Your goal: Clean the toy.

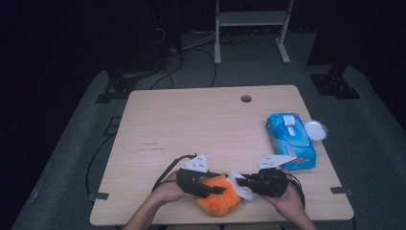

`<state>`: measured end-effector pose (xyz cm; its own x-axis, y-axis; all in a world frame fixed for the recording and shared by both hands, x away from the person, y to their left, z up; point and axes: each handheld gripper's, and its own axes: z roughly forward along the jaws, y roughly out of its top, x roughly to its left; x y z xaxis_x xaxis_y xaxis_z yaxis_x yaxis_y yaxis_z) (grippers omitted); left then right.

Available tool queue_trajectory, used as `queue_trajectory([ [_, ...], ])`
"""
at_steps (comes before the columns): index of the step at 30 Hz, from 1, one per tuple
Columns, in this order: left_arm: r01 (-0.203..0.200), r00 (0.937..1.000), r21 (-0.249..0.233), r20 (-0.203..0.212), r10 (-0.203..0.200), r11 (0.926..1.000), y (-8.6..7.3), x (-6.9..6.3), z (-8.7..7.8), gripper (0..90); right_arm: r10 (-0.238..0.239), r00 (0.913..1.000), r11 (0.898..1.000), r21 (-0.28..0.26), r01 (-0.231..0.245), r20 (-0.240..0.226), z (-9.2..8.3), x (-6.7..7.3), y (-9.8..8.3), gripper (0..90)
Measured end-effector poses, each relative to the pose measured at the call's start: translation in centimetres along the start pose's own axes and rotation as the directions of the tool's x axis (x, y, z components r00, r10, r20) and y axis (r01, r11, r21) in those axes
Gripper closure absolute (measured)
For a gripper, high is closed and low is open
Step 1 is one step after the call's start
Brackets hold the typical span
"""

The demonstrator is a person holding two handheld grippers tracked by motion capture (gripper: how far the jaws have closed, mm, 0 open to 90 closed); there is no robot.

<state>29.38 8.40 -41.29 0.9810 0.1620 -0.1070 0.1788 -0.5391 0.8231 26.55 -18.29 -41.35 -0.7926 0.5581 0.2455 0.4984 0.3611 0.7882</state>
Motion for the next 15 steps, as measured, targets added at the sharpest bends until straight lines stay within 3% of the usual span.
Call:
queue_trajectory([
  [1, -0.041, 0.9982, -0.010, -0.044, 0.041, 0.9991, 0.7, 0.1, -0.2, 53.0, 0.004, 0.9998, 1.000, -0.028, -0.003, 0.018, -0.6, -0.3, 0.2, 79.9],
  [5, -0.064, 0.9925, -0.067, -0.109, 0.056, 0.9957, 2.1, 1.3, -0.7, 52.2, 0.027, 0.9981, 0.996, -0.085, -0.022, 0.055, -2.4, -1.3, 0.7, 79.9],
  [8, -0.100, 0.9810, -0.070, -0.174, 0.086, 0.9926, 3.0, 2.7, -0.7, 51.3, 0.038, 0.9944, 0.995, -0.097, -0.029, 0.098, -3.5, -2.4, 0.7, 80.0],
  [15, -0.094, 0.9631, -0.067, -0.259, 0.074, 0.9934, 2.7, 6.0, 0.1, 49.6, 0.059, 0.9803, 0.996, -0.076, -0.046, 0.189, -5.0, -4.5, -0.9, 79.9],
])
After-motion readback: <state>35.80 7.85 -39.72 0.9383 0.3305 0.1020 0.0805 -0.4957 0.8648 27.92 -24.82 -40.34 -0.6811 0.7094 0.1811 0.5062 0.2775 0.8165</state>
